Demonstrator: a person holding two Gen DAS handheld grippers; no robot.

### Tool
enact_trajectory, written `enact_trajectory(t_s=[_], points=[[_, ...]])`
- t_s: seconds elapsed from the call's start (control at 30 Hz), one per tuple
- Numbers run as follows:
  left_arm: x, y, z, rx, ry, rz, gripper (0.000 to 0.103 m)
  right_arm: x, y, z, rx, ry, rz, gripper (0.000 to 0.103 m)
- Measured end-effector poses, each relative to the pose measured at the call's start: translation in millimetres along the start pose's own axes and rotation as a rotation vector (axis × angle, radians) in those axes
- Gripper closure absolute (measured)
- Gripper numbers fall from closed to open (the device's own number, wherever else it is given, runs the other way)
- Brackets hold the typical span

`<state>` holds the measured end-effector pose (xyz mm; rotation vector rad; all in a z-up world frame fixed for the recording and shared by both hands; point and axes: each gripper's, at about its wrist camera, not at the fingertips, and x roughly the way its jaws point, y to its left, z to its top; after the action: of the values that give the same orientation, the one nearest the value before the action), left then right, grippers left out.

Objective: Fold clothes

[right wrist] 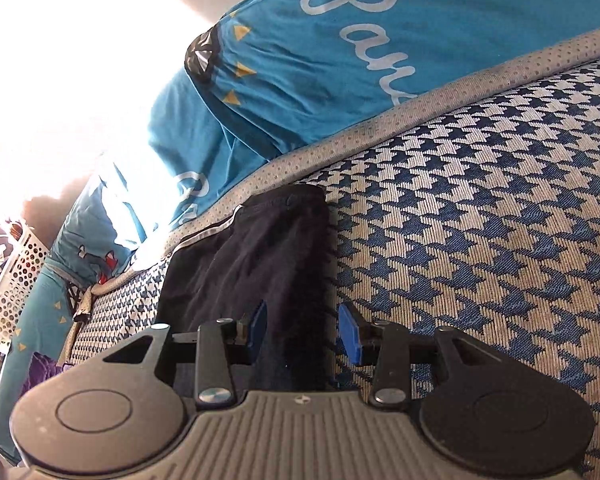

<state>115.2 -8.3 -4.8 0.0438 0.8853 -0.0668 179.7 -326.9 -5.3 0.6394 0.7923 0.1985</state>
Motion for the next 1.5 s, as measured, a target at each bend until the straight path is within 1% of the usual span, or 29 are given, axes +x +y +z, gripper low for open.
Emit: enact_trajectory(t_s=[0.2, 0.47, 0.57, 0.8, 0.93, 1.0, 1.03, 1.07, 1.1, 1.27, 1.5], points=[[3, -2, 0, -0.003, 0.016, -0.013, 0.0, 14, -12, 7, 0.057, 0.002, 0.041, 0.064], [7, -2, 0, -0.009, 0.03, -0.021, 0.0, 29, -34, 17, 0.154, 0.002, 0.16, 0.064], [9, -2, 1, -0.011, 0.037, -0.023, 0.0, 34, -33, 21, 0.141, 0.005, 0.178, 0.064], [13, -4, 2, -0.01, 0.041, -0.027, 0.0, 49, -19, 24, 0.064, 0.008, 0.195, 0.064], [15, -6, 2, 0.001, 0.046, -0.027, 0.0, 58, -10, 25, 0.027, -0.001, 0.191, 0.064], [16, -7, 2, 0.005, 0.048, -0.026, 0.0, 62, -6, 25, 0.019, -0.003, 0.187, 0.066], [16, -7, 2, 0.006, 0.049, -0.024, 0.0, 65, -2, 25, 0.004, -0.001, 0.18, 0.074], [16, -8, 2, 0.006, 0.049, -0.023, 0.0, 68, 2, 24, -0.016, 0.003, 0.166, 0.085], [17, -8, 2, 0.006, 0.049, -0.023, 0.0, 71, 6, 22, -0.038, 0.004, 0.151, 0.089], [16, -11, 2, 0.01, 0.046, -0.02, 0.0, 70, 30, 13, -0.185, -0.029, 0.049, 0.093], [13, -15, 0, 0.037, 0.03, -0.009, 0.0, 62, 39, 10, -0.227, -0.094, -0.035, 0.095]])
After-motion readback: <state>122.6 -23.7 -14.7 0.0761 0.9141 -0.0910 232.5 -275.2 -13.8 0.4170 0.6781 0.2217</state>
